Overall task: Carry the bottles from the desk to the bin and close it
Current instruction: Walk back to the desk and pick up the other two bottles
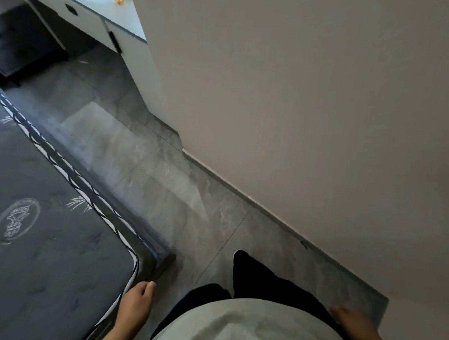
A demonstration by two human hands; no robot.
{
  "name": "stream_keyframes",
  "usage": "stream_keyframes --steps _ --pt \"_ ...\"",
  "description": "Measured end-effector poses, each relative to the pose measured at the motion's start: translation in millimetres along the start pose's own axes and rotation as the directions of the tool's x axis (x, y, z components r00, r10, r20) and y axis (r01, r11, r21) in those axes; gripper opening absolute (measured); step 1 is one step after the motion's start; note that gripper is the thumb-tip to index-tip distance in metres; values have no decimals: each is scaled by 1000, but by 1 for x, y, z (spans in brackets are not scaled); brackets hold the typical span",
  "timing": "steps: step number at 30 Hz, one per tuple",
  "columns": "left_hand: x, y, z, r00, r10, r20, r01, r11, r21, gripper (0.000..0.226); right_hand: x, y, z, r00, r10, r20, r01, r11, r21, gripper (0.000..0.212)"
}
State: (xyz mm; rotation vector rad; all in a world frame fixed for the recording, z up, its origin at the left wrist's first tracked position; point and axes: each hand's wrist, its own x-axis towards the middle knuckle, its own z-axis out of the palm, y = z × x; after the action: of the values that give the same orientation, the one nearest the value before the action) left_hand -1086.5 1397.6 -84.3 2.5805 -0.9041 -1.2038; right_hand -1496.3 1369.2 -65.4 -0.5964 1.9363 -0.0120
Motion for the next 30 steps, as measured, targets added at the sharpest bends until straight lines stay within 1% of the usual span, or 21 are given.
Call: stream_keyframes --steps 1,3,6,8,10,14,15,18,20,21,23,26,27,30 --pt "3 3 0 999 -40 -15 39 999 -31 30 11 -23 -5 1000 -11 20 11 1000 -18 25" --pt "6 9 -1 993 -116 -39 112 990 -82 25 36 -76 -10 996 -85 7 85 995 -51 25" --pt "13 11 -6 978 -205 -40 198 971 -137 22 60 -143 -10 976 -212 38 216 965 -147 25" --pt "16 9 -11 961 -273 -34 263 949 -175 22 63 -188 -1 962 -266 63 273 940 -206 25" --pt "24 9 -18 947 -322 -18 310 923 -228 22 75 -228 12 951 -287 111 306 924 -228 24" --pt "60 8 -42 920 -391 43 381 860 -339 23 93 -292 48 949 -268 168 311 886 -343 21" --pt "72 9 -50 911 -412 27 394 845 -361 24 97 -306 58 948 -268 170 313 881 -355 22" --pt "108 20 -80 870 -489 -57 402 773 -492 23 102 -344 81 950 -236 204 304 844 -442 27" --pt "132 31 -100 860 -507 -59 401 743 -537 22 103 -366 96 946 -242 216 321 797 -512 35" --pt "146 38 -112 861 -504 -60 391 733 -557 23 104 -376 102 943 -246 226 331 781 -529 36" --pt "174 50 -135 875 -479 -72 361 745 -560 24 100 -399 110 937 -254 241 348 749 -564 33" --pt "214 72 -165 899 -431 -81 321 774 -546 28 103 -439 120 937 -253 241 349 723 -596 39" --pt "227 78 -172 904 -418 -89 306 779 -547 29 105 -454 125 938 -248 243 346 724 -597 40" --pt "265 96 -195 906 -410 -102 292 783 -549 27 117 -506 146 934 -255 252 354 760 -545 31"
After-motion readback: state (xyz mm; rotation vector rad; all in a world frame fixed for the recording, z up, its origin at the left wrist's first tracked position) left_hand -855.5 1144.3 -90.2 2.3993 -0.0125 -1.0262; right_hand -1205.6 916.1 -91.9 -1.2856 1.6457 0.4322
